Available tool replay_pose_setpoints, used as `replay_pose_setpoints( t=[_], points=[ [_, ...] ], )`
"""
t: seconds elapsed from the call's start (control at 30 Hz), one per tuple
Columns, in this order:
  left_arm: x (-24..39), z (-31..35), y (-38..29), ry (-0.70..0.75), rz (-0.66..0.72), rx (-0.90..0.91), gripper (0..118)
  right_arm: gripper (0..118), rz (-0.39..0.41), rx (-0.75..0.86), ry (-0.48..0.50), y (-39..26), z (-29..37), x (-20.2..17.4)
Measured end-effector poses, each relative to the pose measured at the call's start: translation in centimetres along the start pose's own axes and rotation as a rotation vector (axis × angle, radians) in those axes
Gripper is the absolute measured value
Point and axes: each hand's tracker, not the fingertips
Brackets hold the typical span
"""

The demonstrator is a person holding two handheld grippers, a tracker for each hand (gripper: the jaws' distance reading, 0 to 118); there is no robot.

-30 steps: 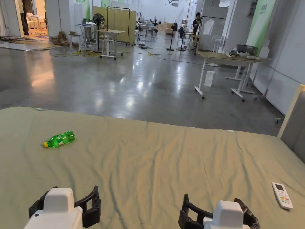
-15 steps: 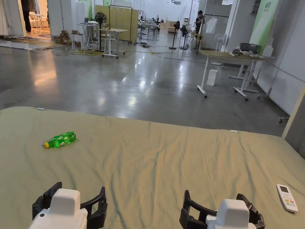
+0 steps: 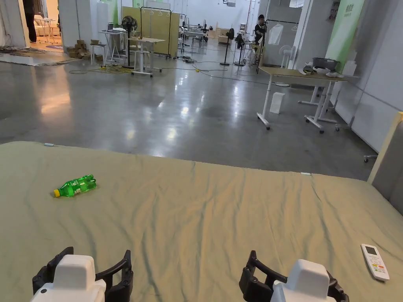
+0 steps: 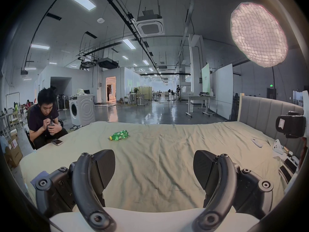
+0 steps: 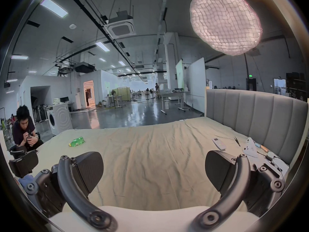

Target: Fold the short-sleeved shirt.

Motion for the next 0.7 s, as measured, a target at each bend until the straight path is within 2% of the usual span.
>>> replay_pose_setpoints(
  t=[0.23,0.4,0.7],
  points=[
    [-0.1,-0.1,0.1,-0.012,-0.018,-0.024,96,118,-0.063,-0.114,-0.018,0.1,-0.9,0.3],
    [-0.1,-0.2,0.1,-0.008,-0.026,-0.022,96,118,-0.050,-0.140,-0.015,0.0,-1.2,0.5],
    [-0.4,-0.4,0.3,-0.006,-0.031,-0.040,97,118,-0.121,-0.242,-0.015,0.6,-2.4,1.8]
  ],
)
